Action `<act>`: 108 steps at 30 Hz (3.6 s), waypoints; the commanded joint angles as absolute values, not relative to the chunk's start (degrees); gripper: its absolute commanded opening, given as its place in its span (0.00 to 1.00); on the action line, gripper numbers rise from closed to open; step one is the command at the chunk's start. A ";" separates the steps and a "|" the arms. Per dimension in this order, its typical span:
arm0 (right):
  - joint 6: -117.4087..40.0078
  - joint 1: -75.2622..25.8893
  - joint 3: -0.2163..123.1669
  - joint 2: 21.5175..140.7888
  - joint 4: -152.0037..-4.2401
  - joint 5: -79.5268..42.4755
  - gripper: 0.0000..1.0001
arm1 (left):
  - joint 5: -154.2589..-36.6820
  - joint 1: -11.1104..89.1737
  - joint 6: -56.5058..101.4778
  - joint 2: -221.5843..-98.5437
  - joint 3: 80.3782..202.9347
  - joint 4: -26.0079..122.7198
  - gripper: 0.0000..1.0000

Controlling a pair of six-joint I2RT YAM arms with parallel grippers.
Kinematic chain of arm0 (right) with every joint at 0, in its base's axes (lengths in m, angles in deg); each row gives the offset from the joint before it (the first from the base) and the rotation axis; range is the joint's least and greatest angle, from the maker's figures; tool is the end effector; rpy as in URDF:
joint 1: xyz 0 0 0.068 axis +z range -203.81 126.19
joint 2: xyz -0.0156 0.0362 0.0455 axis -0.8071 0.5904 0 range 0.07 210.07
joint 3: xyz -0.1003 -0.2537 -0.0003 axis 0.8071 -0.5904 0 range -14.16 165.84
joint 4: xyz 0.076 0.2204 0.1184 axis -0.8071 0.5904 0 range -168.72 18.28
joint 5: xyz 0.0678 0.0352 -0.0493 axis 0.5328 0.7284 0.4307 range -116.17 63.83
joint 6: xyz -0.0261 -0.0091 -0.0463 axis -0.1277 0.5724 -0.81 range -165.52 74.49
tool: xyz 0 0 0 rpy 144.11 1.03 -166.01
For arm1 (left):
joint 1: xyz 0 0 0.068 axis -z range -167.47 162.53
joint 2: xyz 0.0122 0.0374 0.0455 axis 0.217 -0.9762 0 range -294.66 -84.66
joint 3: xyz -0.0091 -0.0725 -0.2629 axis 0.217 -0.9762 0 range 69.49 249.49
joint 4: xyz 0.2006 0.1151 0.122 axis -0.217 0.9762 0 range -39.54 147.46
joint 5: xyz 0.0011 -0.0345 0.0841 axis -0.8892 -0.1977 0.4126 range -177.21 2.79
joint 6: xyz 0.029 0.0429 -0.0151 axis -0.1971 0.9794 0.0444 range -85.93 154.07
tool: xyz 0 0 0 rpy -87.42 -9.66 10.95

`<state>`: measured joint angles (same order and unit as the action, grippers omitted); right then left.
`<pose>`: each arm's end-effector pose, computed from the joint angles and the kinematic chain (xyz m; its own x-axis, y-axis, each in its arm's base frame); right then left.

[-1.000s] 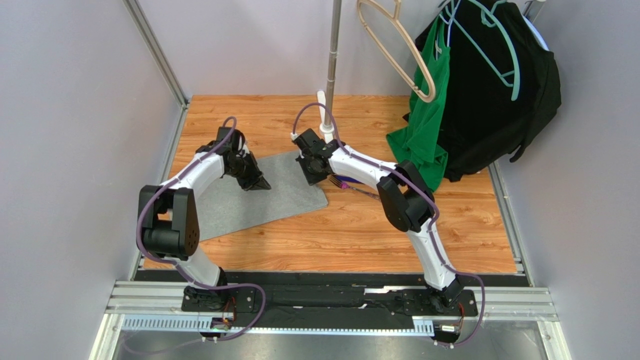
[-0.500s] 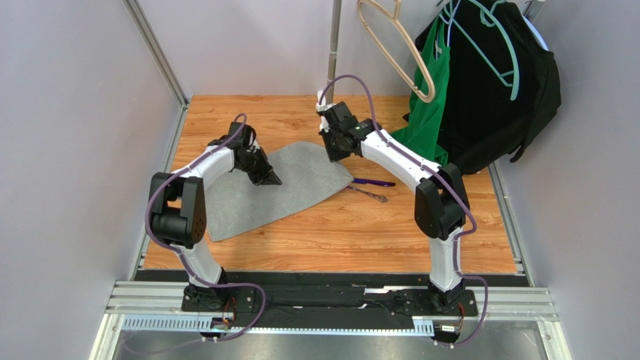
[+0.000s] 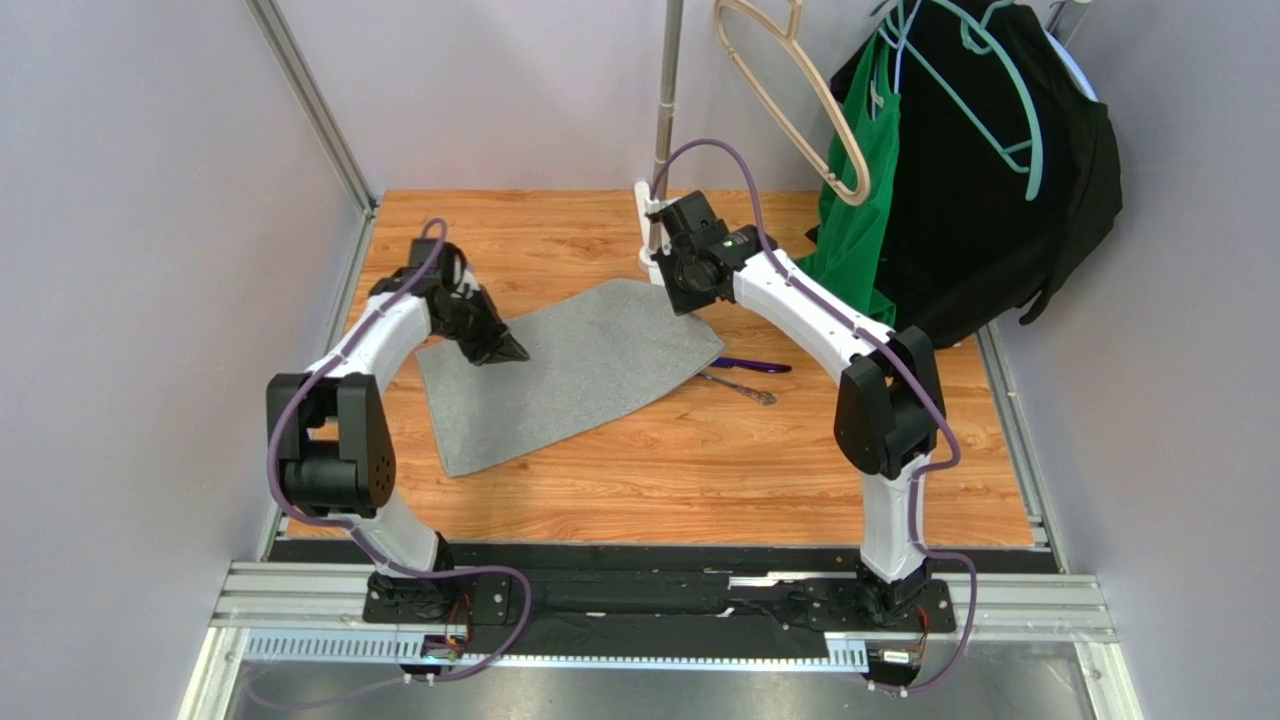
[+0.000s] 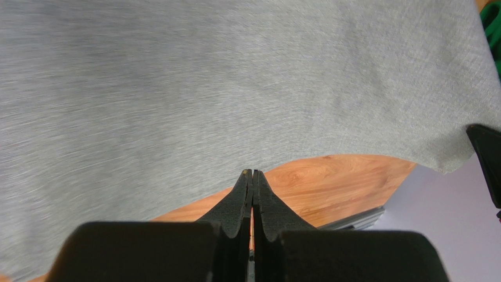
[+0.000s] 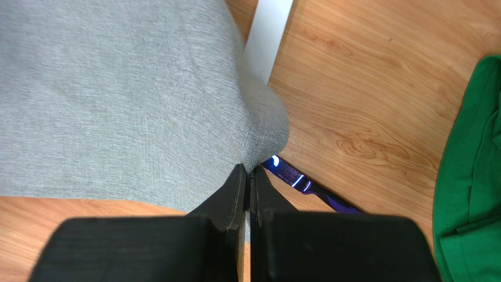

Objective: Fold the napkin into a case and place the utensils inside
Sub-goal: Pick up the rectangle-folded napkin from the center of the board, then fold the rectangle-folded napkin at the center of the board.

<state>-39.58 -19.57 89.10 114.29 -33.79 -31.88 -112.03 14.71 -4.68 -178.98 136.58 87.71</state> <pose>0.3672 0.2456 0.2760 -0.7338 -0.3751 -0.5664 -0.4403 0.8975 -0.0240 0.3303 -0.0276 0.2221 -0.8380 -0.5365 -0.0990 -0.3965 0.7235 -0.5651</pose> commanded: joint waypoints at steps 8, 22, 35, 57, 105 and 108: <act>-38.13 -10.14 105.53 117.31 -30.99 -31.61 0.00 | -104.19 2.87 8.22 -175.27 139.35 102.99 0.02; -27.42 -3.63 113.19 124.70 -37.83 -18.26 0.00 | -93.62 -2.49 10.08 -178.53 136.12 106.54 0.00; -20.11 -3.54 107.93 125.14 -50.85 -4.72 0.00 | -100.83 -2.85 5.50 -184.59 131.98 99.16 0.00; -31.01 -10.48 96.13 115.73 -49.90 0.36 0.00 | -101.90 11.13 1.10 -187.59 138.66 97.91 0.00; -17.13 -1.87 111.44 140.08 -60.00 11.63 0.00 | -97.14 3.57 3.39 -184.06 131.19 95.20 0.00; -16.69 -1.87 112.40 141.66 -59.91 12.06 0.00 | -97.05 3.57 2.60 -183.54 130.92 94.93 0.00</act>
<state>-18.05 -2.29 108.84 139.73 -57.00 10.43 -97.47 3.80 4.09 -186.50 131.55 96.09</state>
